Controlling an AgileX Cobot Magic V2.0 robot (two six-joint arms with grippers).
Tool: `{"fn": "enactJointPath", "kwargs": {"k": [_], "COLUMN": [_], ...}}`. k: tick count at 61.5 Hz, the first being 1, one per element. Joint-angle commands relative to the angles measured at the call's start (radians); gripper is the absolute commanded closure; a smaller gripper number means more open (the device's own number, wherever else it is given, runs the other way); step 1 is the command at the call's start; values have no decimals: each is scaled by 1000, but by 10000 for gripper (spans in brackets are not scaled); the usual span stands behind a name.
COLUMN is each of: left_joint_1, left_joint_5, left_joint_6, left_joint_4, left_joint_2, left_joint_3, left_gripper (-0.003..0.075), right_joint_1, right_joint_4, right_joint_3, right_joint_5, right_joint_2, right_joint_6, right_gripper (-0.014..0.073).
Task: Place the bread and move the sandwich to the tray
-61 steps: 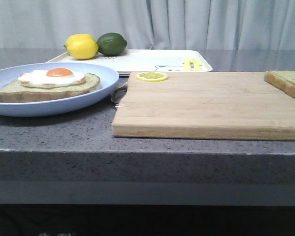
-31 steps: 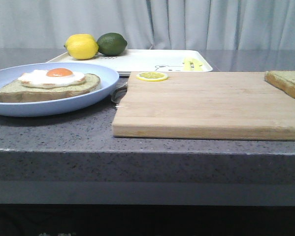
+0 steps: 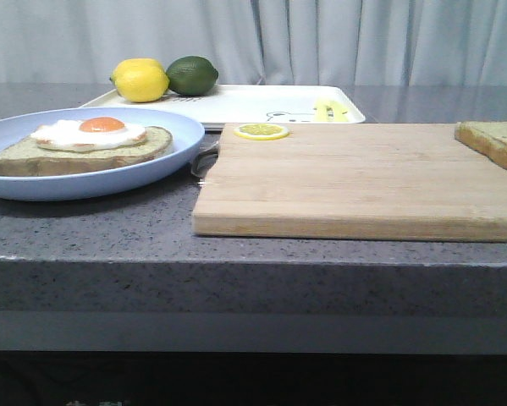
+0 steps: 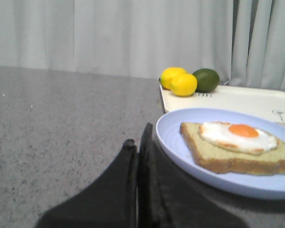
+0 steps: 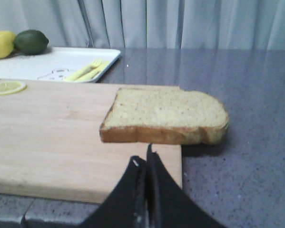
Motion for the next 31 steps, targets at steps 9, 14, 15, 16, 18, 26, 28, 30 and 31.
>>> {"fn": "enactJointPath", "kwargs": {"k": [9,14,15,16,18,26,28,30,31], "left_joint_1": [1,1,1,1,1,1,1,1,1], "left_joint_5": [-61,25,35,48,65,133,137,137,137], "left_joint_6": [-5,-5,-5,-5,-5,-5,-5,-5,-5], "left_joint_4": [-25,-23,-21,-21,-21,-21,-21,-21,-21], "left_joint_2": [3,72,88,113,150,365,418,468,495], "left_joint_3": [-196,-319,-336,-363,-399,-542,-564,-582,-591], "left_gripper": [739,739,739,739,739,739,739,739,739], "right_joint_1": [-2,-2,-2,-2,-2,-2,-2,-2,-2], "right_joint_4": [-1,-2,-2,-2,-2,-1,-1,-1,-1], "right_joint_3": [-194,-315,-334,-361,-398,-568,-601,-630,-646], "right_joint_5": [-56,35,52,65,80,167,184,201,212], "right_joint_2": [-5,61,76,101,138,344,392,433,456], "right_joint_6": [-6,-6,-6,-6,-6,-6,-6,-6,-6], "right_gripper": [654,654,654,654,654,654,654,654,654]}}
